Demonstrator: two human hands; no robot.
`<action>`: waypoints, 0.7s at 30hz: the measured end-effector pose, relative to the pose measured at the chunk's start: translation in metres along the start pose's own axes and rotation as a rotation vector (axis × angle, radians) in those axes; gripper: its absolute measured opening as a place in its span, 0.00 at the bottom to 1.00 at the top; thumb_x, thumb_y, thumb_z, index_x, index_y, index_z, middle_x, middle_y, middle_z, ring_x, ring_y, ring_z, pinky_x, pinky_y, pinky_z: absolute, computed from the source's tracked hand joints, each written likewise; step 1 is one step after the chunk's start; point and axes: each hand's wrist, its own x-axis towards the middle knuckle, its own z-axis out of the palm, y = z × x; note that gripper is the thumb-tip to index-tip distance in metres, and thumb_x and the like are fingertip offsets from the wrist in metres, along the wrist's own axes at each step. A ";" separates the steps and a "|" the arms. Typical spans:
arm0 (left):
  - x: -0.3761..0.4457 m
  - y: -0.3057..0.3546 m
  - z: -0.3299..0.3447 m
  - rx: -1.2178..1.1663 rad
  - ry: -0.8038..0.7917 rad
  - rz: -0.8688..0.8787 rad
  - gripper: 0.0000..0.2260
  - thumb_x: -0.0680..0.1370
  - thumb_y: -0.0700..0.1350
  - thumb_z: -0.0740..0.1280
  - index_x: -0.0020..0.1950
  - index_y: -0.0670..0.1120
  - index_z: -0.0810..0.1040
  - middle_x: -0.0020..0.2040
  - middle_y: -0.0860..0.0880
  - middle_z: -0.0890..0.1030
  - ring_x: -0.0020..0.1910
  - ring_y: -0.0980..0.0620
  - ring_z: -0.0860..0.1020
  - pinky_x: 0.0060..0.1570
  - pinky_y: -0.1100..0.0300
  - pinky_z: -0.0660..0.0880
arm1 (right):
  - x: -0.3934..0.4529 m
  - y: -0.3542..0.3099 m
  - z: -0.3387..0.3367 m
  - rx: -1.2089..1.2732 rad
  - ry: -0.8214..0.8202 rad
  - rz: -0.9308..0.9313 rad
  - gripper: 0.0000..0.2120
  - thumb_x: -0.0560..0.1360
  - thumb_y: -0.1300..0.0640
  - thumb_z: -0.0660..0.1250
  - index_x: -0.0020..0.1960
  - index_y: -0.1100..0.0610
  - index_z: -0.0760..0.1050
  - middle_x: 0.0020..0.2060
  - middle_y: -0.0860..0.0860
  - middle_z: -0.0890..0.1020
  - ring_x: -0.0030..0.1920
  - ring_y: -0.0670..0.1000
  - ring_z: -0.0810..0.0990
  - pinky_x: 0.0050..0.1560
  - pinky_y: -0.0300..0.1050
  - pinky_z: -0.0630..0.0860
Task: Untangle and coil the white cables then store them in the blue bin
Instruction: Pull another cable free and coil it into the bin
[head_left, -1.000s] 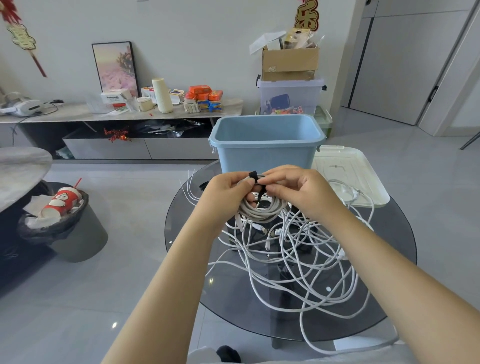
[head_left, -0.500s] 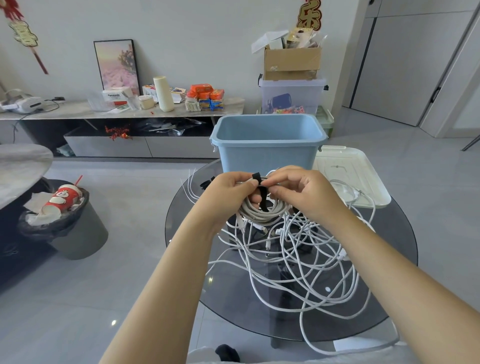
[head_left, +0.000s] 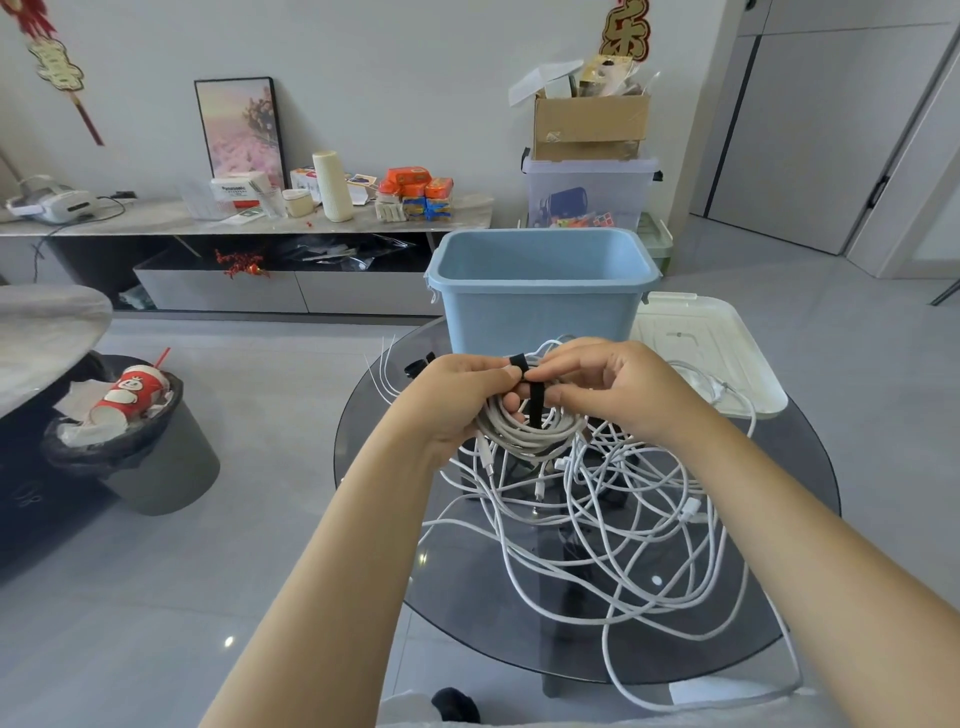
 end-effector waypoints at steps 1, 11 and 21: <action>0.000 -0.001 0.000 0.009 0.010 -0.004 0.06 0.80 0.34 0.60 0.49 0.37 0.77 0.35 0.45 0.76 0.24 0.59 0.73 0.27 0.68 0.74 | 0.000 0.000 -0.001 -0.031 -0.013 0.006 0.13 0.71 0.66 0.72 0.50 0.51 0.83 0.50 0.54 0.81 0.52 0.54 0.81 0.59 0.53 0.76; 0.002 -0.001 0.001 -0.072 -0.029 -0.034 0.07 0.80 0.34 0.60 0.46 0.37 0.78 0.33 0.46 0.80 0.24 0.59 0.73 0.29 0.67 0.76 | -0.005 -0.012 0.005 -0.037 0.143 -0.040 0.05 0.65 0.55 0.74 0.40 0.46 0.84 0.41 0.51 0.84 0.46 0.50 0.83 0.53 0.46 0.78; 0.006 -0.005 0.011 -0.116 -0.065 0.057 0.08 0.78 0.32 0.61 0.54 0.37 0.79 0.35 0.43 0.81 0.24 0.59 0.75 0.28 0.70 0.75 | -0.003 -0.008 0.015 -0.341 0.344 -0.303 0.04 0.67 0.57 0.73 0.38 0.59 0.83 0.42 0.39 0.79 0.46 0.42 0.78 0.51 0.32 0.72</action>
